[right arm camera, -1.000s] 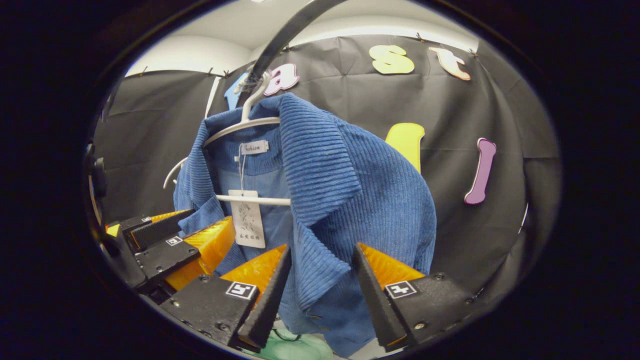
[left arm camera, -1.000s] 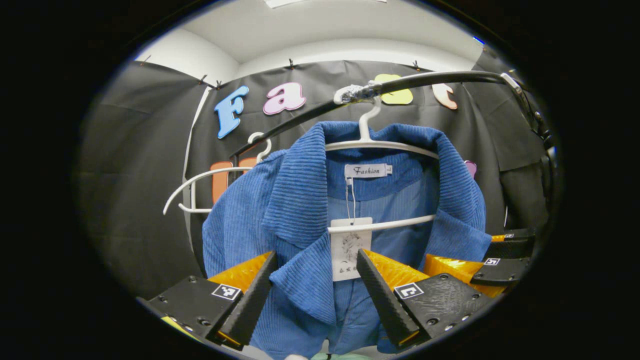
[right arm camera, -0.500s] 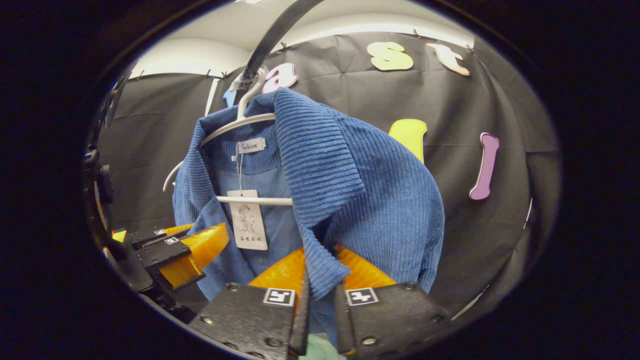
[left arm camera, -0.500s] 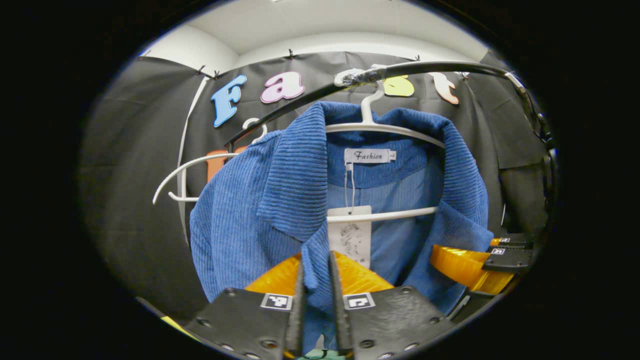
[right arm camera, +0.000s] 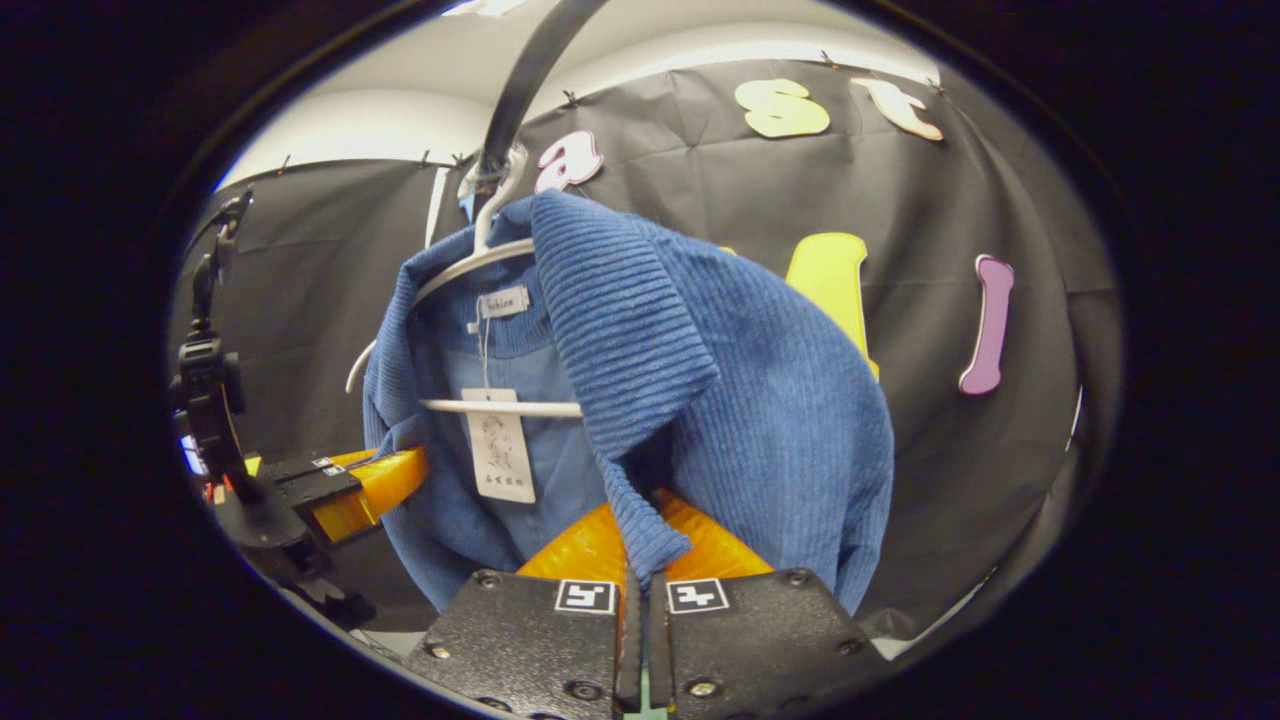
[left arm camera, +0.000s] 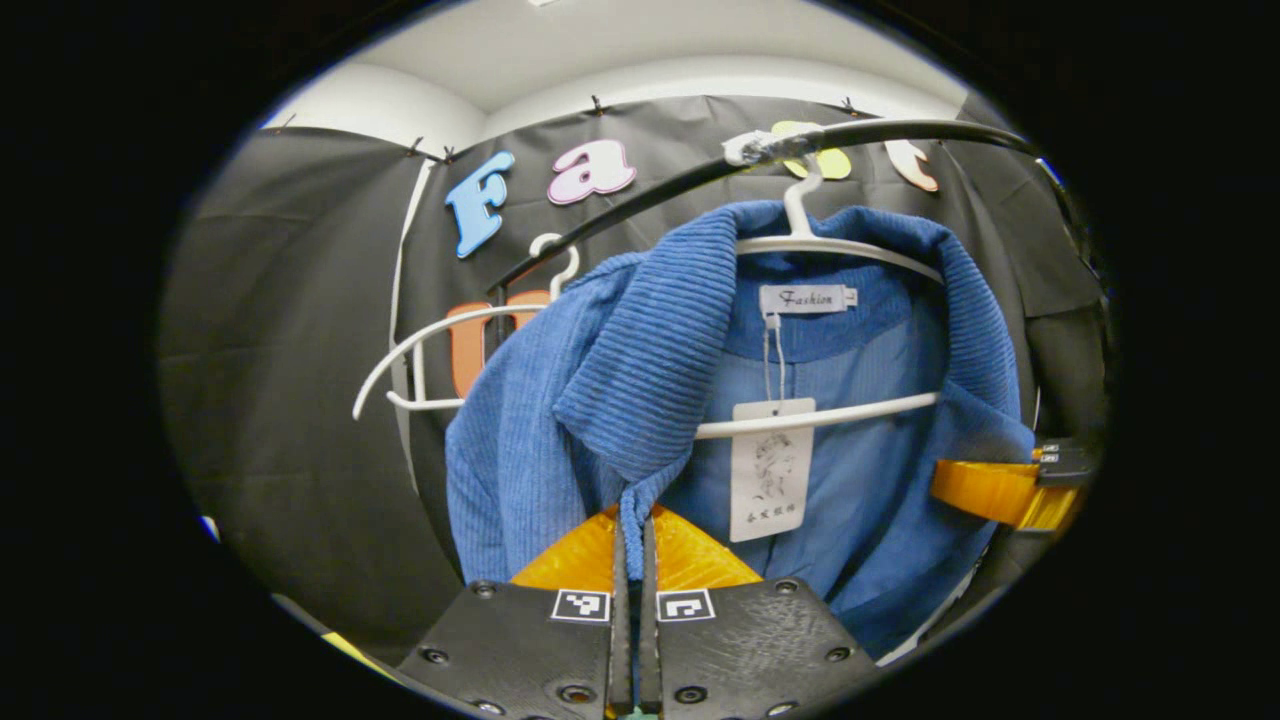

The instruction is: Grasp the clothes on the hanger with both hands and then place them into the laundry hamper below.

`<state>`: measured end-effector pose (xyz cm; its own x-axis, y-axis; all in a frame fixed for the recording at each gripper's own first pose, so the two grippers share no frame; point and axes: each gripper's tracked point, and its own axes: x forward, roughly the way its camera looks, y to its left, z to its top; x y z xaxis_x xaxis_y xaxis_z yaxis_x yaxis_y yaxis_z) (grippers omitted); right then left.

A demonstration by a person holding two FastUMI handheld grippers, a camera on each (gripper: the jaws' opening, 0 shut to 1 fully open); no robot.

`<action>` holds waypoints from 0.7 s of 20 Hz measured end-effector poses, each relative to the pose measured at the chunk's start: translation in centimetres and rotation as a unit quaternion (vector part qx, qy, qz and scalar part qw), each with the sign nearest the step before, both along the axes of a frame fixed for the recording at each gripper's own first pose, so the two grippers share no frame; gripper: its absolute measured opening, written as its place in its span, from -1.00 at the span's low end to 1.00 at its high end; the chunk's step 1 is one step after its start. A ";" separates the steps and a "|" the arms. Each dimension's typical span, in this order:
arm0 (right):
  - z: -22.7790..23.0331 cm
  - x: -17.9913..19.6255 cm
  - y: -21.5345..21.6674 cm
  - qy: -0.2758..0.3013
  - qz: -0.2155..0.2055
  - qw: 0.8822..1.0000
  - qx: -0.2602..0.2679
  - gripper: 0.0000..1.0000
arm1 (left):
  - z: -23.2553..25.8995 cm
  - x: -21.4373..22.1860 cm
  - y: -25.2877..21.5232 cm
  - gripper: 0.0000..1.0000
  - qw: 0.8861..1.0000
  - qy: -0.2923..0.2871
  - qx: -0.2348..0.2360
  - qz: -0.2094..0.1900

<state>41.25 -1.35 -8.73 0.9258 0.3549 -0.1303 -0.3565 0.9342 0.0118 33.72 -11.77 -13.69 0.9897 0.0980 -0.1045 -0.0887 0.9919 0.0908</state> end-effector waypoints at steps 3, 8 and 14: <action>-0.2 0.5 -2.7 0.003 -0.015 1.000 -0.002 -0.88 | 0.5 -0.2 1.8 -0.82 1.000 -0.003 -0.006 0.014; 1.1 1.0 -5.9 0.002 -0.029 0.999 0.023 -0.88 | 1.8 -0.2 4.3 -0.82 0.999 -0.018 0.007 0.037; 3.6 1.3 -8.7 -0.026 -0.055 0.998 0.029 -0.88 | 3.4 -0.1 5.5 -0.84 0.998 -0.029 0.015 0.053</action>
<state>42.54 -10.10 -5.09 0.9643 0.2572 -0.0633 -0.2543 0.9658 0.0502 33.64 -6.31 -10.32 0.9777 0.2053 -0.0434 -0.1994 0.9735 0.1117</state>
